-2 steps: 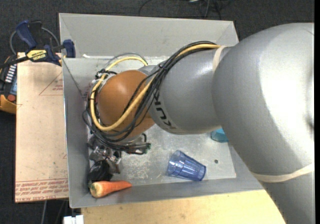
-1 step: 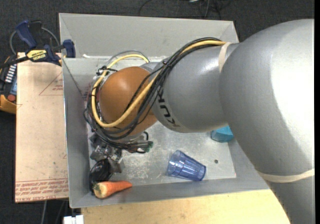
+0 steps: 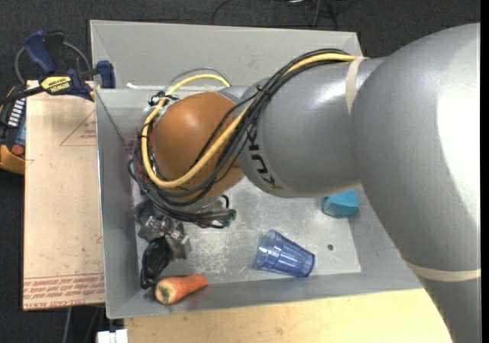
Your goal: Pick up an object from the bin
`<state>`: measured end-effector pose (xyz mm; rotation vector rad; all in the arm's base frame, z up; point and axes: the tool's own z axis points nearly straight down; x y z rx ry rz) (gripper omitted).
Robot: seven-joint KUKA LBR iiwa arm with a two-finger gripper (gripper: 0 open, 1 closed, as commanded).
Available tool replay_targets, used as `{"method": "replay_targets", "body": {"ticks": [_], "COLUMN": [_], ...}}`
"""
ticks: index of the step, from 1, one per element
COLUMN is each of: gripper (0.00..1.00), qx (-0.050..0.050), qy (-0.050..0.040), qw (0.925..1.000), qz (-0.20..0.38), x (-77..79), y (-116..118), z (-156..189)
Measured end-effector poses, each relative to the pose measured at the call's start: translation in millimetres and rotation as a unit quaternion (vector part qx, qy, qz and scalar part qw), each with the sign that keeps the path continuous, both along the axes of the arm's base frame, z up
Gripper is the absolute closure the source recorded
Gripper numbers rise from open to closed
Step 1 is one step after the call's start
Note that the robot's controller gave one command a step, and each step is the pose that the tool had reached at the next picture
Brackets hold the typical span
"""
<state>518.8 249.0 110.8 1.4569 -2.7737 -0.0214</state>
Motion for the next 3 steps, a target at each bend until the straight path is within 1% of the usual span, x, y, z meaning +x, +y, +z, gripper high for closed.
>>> {"method": "replay_targets", "body": {"ticks": [1,2,3], "gripper": [1.00,1.00,1.00], "qx": [0.001,0.000,0.000], "qy": [-0.0025,0.0017,0.0018], "qw": [1.0000,1.0000,1.0000], "qz": [-0.001,-0.001,-0.001], "x": [1.6,-0.5,-0.7], "y": [0.9,0.3,0.3], "z": [15.2,29.8,51.3]}}
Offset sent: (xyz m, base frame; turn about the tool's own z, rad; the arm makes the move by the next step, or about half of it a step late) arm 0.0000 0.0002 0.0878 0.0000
